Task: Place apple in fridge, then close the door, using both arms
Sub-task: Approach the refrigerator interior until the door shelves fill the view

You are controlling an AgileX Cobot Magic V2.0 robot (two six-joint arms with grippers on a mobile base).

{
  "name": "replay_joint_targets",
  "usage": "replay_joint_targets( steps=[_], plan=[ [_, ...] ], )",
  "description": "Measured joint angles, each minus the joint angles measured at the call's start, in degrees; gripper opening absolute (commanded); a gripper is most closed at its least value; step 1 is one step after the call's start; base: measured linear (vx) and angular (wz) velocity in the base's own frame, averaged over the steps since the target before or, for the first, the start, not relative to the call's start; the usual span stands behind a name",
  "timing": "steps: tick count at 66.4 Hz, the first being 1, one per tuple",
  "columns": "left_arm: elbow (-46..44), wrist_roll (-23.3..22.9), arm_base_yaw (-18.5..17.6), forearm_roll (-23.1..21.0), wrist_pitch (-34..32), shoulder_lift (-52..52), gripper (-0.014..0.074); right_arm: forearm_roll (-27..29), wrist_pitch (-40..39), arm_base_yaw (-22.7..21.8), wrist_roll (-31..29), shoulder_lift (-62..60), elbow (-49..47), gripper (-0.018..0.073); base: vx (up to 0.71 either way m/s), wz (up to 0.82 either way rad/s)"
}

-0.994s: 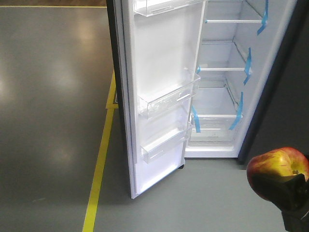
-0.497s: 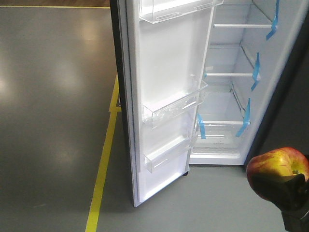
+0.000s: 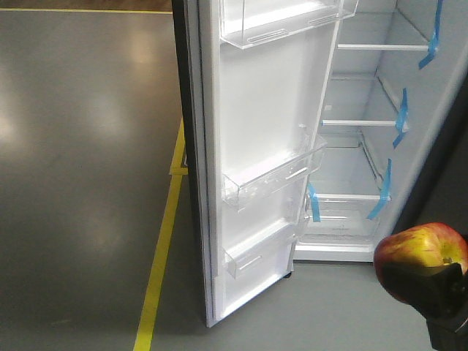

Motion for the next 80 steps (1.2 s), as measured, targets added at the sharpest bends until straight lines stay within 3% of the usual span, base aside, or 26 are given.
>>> replay_joint_targets(
  steps=[80],
  plan=[
    [0.0,0.0,0.0,0.0,0.0,0.0,-0.0006,0.0,0.0,0.0,0.0,0.0,0.0,0.0197,0.07,-0.01]
  ],
)
